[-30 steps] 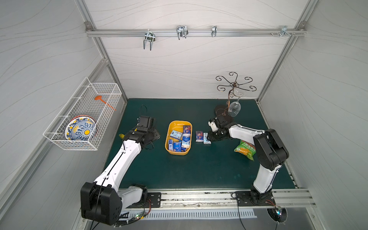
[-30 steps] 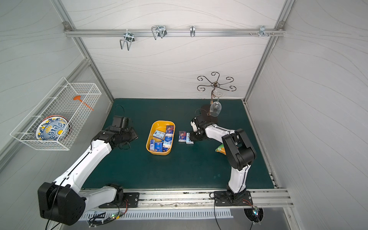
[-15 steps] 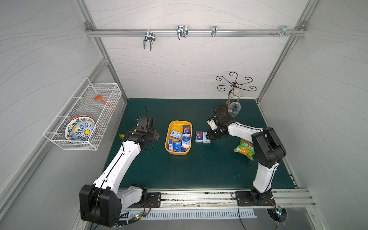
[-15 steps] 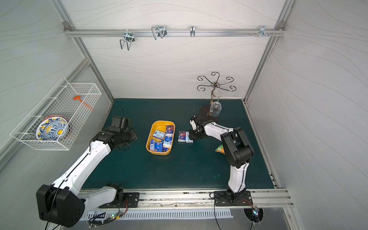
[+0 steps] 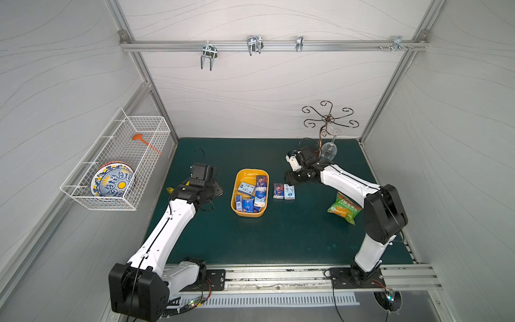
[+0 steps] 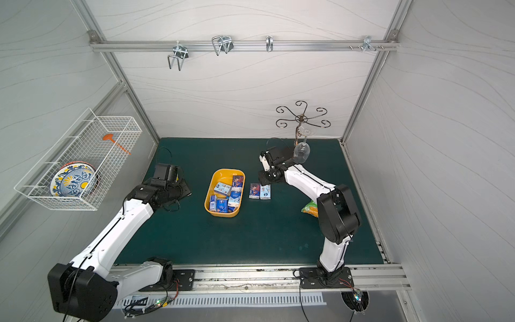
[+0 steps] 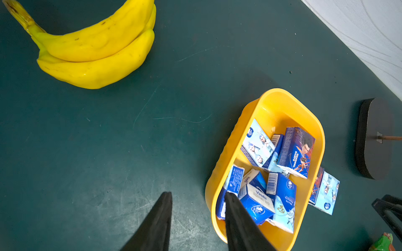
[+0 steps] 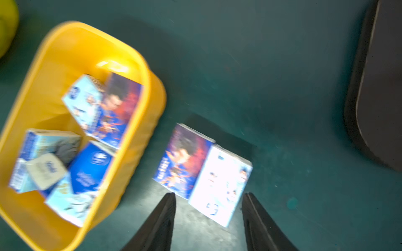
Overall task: Take the pocket tissues out of the storage box
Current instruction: Place the pocket tissues at the center of the board, then pick up the pocket tissues from the storage box.
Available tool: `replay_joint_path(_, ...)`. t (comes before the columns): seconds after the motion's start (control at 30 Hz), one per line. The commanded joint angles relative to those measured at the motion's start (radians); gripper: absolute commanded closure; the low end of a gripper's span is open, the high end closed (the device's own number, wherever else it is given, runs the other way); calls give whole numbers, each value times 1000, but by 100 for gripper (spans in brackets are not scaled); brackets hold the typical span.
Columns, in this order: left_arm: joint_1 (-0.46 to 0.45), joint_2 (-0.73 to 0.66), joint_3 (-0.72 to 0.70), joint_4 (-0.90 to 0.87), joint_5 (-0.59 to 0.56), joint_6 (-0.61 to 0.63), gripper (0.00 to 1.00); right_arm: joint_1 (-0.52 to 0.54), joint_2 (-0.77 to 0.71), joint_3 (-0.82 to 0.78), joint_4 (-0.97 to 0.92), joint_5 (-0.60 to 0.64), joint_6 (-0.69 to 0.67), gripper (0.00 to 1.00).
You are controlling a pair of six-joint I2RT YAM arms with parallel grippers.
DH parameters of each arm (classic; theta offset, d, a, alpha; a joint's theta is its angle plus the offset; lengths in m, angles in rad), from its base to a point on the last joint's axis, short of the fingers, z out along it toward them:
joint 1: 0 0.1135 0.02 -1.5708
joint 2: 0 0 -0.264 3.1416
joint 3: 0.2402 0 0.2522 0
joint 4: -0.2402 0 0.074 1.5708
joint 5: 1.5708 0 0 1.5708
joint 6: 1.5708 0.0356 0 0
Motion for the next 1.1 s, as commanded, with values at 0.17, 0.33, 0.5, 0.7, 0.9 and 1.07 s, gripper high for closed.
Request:
replay_joint_path(0.17, -42, -6, 11, -5, -30, 4, 56, 192, 183, 308, -198, 274, 4, 40)
replay_joint_path(0.33, -44, -8, 16, -17, -44, -13, 56, 231, 309, 452, -262, 355, 49, 37)
replay_joint_path(0.5, -43, -10, 18, -16, -26, -20, 56, 247, 369, 492, -250, 352, 97, 33)
replay_joint_path(0.7, -42, -39, -1, -9, -11, -22, 56, 259, 407, 502, -222, 351, 156, 32)
replay_joint_path(0.9, -43, -48, -8, -16, -10, -19, 56, 278, 444, 539, -218, 355, 191, 32)
replay_joint_path(1.07, -42, -56, -12, -21, -7, -18, 56, 284, 498, 588, -237, 362, 218, 31)
